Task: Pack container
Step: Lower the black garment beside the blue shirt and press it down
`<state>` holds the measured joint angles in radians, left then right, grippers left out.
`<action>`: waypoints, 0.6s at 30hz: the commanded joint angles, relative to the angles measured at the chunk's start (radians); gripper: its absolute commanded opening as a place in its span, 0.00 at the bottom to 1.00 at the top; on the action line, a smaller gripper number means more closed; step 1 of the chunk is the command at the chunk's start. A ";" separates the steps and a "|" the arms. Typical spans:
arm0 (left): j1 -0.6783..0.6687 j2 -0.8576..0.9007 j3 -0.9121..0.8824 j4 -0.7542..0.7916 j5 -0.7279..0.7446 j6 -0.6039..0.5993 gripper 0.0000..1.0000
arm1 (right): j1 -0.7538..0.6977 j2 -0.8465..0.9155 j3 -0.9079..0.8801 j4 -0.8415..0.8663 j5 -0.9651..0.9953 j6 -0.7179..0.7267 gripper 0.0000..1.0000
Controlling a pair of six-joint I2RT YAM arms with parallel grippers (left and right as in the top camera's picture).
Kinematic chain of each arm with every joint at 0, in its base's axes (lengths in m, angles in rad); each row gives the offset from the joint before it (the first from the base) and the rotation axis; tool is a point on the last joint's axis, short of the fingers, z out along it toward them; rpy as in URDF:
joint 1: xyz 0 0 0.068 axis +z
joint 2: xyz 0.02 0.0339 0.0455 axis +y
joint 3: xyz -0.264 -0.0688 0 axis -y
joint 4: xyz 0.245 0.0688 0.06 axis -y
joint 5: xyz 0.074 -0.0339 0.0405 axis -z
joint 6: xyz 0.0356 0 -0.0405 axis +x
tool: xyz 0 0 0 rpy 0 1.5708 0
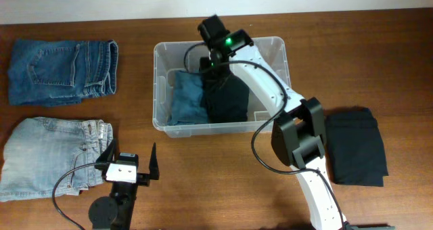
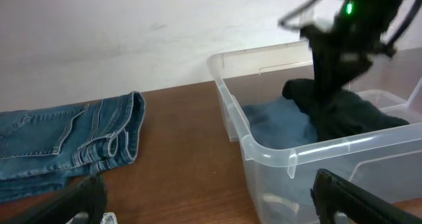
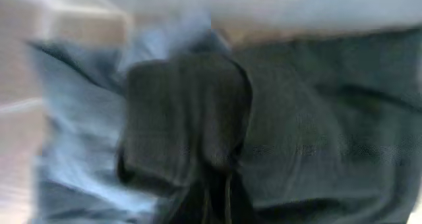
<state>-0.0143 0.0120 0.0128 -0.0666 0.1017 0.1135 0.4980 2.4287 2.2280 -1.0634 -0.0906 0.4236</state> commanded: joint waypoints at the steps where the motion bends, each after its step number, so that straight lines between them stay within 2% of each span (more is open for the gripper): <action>1: 0.005 -0.005 -0.004 -0.002 0.007 0.016 0.99 | 0.001 0.019 -0.110 0.059 -0.041 0.011 0.04; 5: 0.005 -0.005 -0.004 -0.002 0.007 0.016 0.99 | 0.002 0.016 -0.140 0.076 -0.041 0.006 0.04; 12: 0.005 -0.005 -0.004 -0.002 0.007 0.016 0.99 | 0.002 -0.084 0.024 -0.002 -0.037 -0.024 0.04; 15: 0.005 -0.005 -0.004 -0.002 0.007 0.016 0.99 | -0.001 -0.108 0.126 -0.112 -0.029 -0.024 0.06; 18: 0.005 -0.005 -0.004 -0.002 0.007 0.016 0.99 | -0.002 -0.105 0.131 -0.201 -0.031 -0.024 0.06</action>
<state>-0.0143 0.0120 0.0128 -0.0666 0.1017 0.1131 0.4980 2.3672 2.3333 -1.2144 -0.1223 0.4103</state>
